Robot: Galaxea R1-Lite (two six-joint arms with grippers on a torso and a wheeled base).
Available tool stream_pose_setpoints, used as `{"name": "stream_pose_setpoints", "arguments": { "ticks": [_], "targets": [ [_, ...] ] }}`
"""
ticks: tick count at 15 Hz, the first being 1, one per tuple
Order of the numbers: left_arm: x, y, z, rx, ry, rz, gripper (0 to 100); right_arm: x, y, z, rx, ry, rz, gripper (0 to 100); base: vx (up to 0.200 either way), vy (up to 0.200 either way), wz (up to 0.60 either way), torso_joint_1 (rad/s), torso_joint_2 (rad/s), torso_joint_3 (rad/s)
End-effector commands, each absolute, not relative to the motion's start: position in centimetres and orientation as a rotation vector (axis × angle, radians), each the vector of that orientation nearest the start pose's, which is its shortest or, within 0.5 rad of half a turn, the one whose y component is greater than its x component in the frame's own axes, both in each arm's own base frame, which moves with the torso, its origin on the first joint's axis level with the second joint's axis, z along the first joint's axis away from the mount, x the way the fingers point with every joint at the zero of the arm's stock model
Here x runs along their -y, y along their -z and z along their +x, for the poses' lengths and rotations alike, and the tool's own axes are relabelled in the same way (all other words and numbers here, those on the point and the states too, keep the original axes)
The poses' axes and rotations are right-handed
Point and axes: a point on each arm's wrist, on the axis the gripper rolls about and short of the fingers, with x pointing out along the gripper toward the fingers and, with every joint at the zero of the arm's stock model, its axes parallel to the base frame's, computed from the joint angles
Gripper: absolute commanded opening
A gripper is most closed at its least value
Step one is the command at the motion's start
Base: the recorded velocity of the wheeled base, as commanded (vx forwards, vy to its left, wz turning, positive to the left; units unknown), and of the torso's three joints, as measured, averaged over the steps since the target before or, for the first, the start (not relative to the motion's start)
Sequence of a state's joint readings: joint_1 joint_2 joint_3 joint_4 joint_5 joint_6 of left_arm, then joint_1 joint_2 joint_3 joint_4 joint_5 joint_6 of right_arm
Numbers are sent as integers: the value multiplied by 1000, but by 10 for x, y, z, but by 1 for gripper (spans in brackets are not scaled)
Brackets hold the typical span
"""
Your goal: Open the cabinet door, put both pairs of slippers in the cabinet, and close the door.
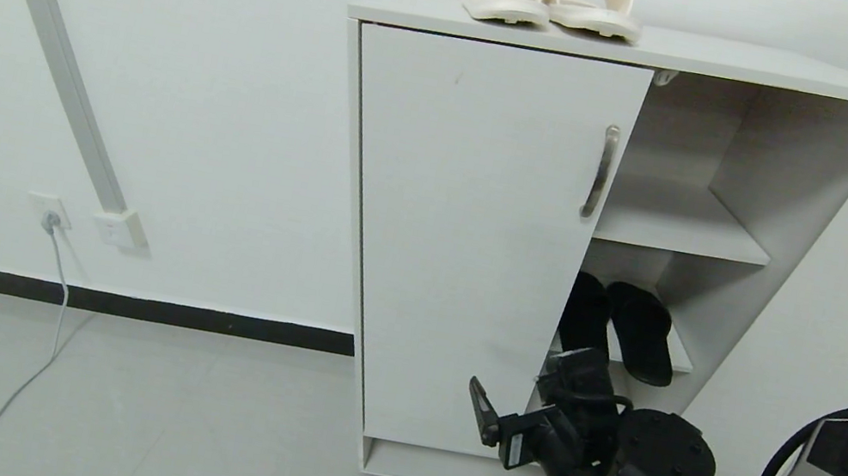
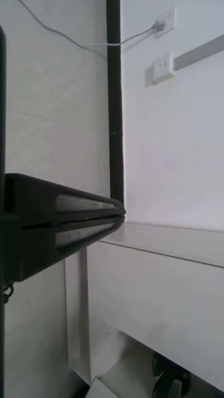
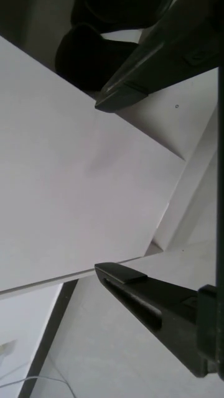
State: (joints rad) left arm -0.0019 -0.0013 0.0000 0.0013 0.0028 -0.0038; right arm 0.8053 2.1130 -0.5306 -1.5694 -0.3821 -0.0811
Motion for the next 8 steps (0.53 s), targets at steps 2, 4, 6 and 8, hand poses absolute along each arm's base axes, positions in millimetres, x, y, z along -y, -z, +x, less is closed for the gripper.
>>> {"name": "stream_pose_setpoints", "arguments": {
  "ticks": [2, 4, 6, 8],
  "targets": [
    [0, -75, -23, 0, -2, -5, 0, -232, -80, 234, 7, -424, -87, 100, 0, 0, 0, -2, -188, -207],
    [0, -75, -23, 0, -2, -5, 0, -232, -79, 234, 6, -424, -88, 100, 0, 0, 0, 19, -173, -352],
    [0, -75, -23, 0, -2, -5, 0, -232, -79, 234, 6, -424, -88, 100, 0, 0, 0, 44, -520, -368],
    [0, -75, -23, 0, -2, -5, 0, -232, -79, 234, 6, -425, -88, 100, 0, 0, 0, 73, -496, -354]
  ]
}}
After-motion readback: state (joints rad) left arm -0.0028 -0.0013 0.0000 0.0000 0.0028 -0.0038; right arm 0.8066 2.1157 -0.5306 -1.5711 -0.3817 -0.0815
